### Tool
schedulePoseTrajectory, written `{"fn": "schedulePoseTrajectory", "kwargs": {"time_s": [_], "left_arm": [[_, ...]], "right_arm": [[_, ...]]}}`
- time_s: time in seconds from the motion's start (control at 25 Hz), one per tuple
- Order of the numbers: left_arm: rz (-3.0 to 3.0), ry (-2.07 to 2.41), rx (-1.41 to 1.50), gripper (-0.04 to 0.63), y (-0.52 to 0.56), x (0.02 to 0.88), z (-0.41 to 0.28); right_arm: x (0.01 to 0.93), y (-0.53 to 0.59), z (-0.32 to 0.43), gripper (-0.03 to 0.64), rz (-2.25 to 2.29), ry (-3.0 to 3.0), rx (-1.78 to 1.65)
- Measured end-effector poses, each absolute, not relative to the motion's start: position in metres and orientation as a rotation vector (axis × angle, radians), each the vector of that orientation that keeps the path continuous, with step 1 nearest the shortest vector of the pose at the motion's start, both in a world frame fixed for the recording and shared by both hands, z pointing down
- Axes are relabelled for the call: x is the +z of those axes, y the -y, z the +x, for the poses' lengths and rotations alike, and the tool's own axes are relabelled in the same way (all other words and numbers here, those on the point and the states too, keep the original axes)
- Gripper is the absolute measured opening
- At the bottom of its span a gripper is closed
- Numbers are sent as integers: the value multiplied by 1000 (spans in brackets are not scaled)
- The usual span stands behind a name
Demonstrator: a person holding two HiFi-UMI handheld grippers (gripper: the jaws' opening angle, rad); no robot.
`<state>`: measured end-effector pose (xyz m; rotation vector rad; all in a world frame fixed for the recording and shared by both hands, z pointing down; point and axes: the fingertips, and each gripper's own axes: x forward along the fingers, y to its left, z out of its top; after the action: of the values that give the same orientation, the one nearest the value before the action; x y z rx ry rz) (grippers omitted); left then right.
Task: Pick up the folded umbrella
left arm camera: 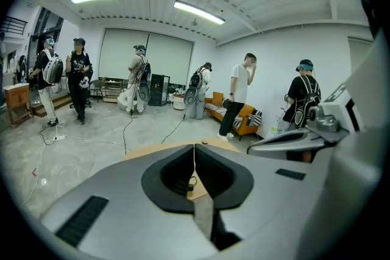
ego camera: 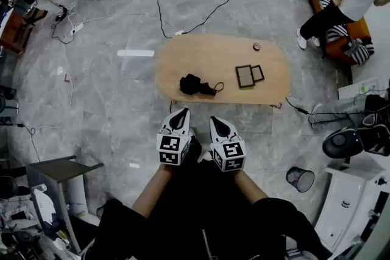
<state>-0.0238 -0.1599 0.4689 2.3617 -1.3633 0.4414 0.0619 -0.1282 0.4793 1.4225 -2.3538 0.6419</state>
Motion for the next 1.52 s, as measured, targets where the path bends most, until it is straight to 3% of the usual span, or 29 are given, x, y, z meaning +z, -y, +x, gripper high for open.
{"fn": "schedulePoseTrajectory", "kwargs": {"time_s": [0.96,1.52], "left_arm": [[2395,1253,493,15,244,507,-44],[2323,1253,520,15,265,565,-49]], "right_arm": [[526,208,39,18,1318,2338,705],[613,258,37,127,1133,2267,684]]}}
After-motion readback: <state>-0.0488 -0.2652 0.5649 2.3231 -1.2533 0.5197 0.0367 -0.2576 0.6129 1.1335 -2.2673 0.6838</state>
